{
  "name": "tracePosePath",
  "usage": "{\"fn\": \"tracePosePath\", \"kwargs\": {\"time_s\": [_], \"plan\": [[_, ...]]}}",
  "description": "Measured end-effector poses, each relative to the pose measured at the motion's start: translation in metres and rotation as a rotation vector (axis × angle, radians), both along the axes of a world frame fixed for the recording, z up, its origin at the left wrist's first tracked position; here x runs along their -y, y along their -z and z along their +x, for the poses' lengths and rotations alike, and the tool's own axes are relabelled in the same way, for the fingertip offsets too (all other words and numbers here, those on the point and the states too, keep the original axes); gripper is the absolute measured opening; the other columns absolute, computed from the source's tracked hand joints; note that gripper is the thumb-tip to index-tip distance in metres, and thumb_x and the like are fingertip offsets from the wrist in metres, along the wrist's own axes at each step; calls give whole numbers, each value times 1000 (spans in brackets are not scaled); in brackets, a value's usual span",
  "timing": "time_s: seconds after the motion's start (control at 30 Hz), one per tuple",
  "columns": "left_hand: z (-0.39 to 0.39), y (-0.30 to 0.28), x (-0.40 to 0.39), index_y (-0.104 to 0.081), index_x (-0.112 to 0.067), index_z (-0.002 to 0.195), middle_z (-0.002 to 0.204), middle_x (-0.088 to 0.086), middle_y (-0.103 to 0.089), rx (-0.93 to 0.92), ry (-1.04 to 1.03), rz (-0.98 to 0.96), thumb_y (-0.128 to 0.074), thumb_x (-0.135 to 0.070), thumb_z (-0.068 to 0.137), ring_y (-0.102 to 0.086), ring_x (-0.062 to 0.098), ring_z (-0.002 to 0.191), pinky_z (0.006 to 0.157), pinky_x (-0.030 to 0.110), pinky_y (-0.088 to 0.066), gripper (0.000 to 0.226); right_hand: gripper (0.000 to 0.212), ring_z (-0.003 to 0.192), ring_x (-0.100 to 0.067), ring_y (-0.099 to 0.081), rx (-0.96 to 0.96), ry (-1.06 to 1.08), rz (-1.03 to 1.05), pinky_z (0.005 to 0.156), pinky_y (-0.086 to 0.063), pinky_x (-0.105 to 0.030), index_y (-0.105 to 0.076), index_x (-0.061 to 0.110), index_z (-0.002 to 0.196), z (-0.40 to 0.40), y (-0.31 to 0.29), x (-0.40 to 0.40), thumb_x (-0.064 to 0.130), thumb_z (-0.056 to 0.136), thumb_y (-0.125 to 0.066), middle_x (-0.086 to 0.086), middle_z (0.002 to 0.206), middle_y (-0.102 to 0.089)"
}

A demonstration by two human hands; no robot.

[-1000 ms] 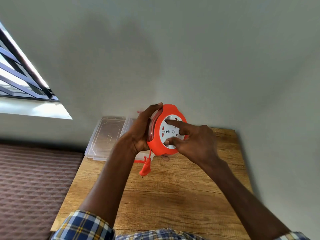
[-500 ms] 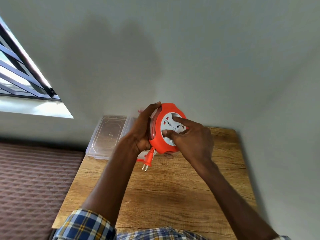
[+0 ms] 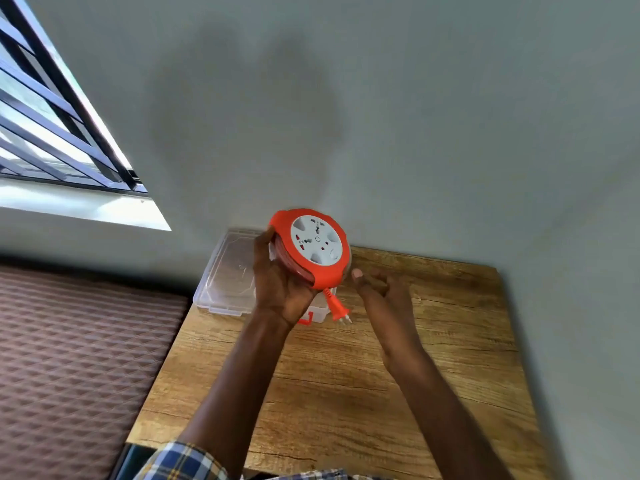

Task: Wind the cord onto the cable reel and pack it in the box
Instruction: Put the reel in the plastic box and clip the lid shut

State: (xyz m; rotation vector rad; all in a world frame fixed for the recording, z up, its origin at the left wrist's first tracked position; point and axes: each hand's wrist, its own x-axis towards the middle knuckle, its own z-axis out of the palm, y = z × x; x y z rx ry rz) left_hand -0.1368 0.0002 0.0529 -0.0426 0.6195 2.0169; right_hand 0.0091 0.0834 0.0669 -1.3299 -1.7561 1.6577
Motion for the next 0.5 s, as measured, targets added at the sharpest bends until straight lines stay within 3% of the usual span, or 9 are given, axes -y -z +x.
{"fn": "tracePosePath", "kwargs": {"time_s": [0.1, 0.2, 0.3, 0.37, 0.4, 0.43, 0.5], "plan": [[4, 4, 12, -43, -12, 159, 161, 26, -44, 6, -69, 11, -44, -55, 99, -38, 46, 151, 123, 69, -22, 74, 35, 94, -13, -74, -70, -182, -196, 75, -54, -32, -73, 26, 110, -9, -6, -1, 55, 95, -60, 6, 99, -79], [3, -1, 27, -47, -7, 156, 160, 25, -46, -62, -106, -80, -45, -45, 98, -38, 44, 151, 125, 62, -23, 69, 39, 89, -15, -76, -33, -173, -209, 68, -56, -31, -70, 19, 114, -24, -4, -4, 46, 86, -76, 2, 97, -79], [-6, -13, 40, -70, -11, 136, 141, 20, -66, -192, -136, -209, -46, -46, 104, -60, 37, 134, 109, 55, -50, 53, 40, 96, -17, -73, -23, -145, -175, 75, -60, -31, -68, 18, 117, -33, 3, -11, 24, 82, -84, 1, 104, -77], [-12, -20, 46, -84, -18, 101, 110, 13, -80, -347, -140, -319, -45, -34, 109, -73, 29, 108, 89, 43, -61, 43, 40, 100, -17, -72, -19, -186, -83, 77, -60, -30, -69, 18, 118, -37, 5, -19, 11, 81, -83, 1, 106, -76], [-16, -20, 51, -83, -18, 98, 104, 12, -80, -423, -147, -387, -51, -28, 108, -73, 29, 103, 87, 43, -59, 35, 41, 101, -18, -72, 12, -233, 9, 80, -61, -32, -69, 22, 119, -39, 3, -22, 10, 81, -82, 2, 107, -76], [-19, -18, 56, -79, -15, 107, 109, 16, -79, -461, -138, -437, -60, -26, 105, -72, 31, 102, 86, 44, -58, 22, 43, 102, -17, -71, 68, -298, 130, 84, -60, -36, -69, 25, 120, -43, 0, -26, 11, 81, -82, 4, 107, -75], [-23, -11, 64, -70, -8, 126, 121, 24, -75, -497, -113, -530, -75, -25, 96, -75, 33, 101, 83, 47, -61, 35, 49, 102, -15, -69, 191, -451, 369, 91, -58, -40, -68, 29, 125, -53, -7, -29, 17, 80, -82, 6, 113, -74]]}}
